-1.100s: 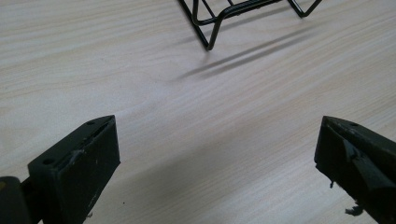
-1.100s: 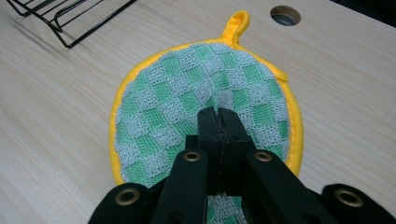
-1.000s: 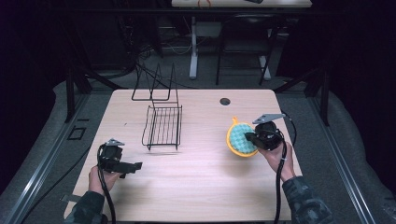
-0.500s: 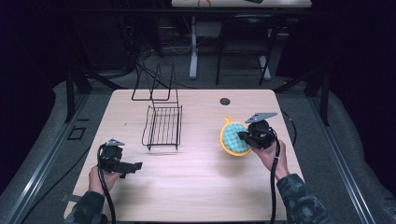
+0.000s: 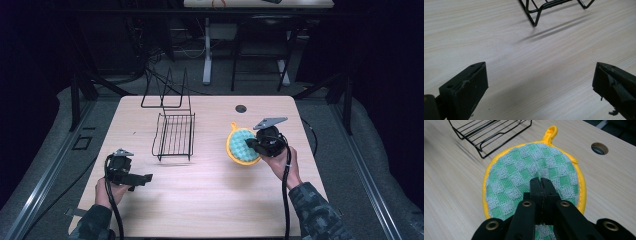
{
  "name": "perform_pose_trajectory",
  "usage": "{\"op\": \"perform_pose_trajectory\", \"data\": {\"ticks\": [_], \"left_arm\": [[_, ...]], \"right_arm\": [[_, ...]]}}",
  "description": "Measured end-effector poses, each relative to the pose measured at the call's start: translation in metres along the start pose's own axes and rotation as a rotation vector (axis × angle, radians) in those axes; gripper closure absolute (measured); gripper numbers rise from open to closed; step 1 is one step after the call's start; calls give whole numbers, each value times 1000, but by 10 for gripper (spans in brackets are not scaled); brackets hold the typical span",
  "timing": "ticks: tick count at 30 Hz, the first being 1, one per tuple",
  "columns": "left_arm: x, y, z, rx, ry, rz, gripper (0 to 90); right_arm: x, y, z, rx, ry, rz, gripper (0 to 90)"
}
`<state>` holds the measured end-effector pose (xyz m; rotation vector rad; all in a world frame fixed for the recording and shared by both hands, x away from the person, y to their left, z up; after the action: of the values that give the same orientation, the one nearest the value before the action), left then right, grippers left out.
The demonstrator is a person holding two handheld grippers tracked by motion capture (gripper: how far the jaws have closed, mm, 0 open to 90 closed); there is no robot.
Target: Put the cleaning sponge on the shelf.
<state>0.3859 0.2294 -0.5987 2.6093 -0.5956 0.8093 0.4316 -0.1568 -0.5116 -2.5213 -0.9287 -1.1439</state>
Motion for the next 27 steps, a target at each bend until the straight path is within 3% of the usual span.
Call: {"op": "perform_pose_trajectory", "data": {"ticks": [27], "left_arm": [[0,0,0,-5,-3,2,3]], "right_arm": [[28,-27,18,49,18,-40,897]]}}
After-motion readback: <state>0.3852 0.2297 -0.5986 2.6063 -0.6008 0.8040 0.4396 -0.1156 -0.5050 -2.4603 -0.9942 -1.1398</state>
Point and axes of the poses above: each handheld gripper's, and its own axes: z roughly forward along the jaws, x roughly out of its top, y roughly to its right, the point moved 8 cm from there along z, roughly forward along the jaws, and after that the axes turned 3 degrees about -x, right-handed, at the moved point
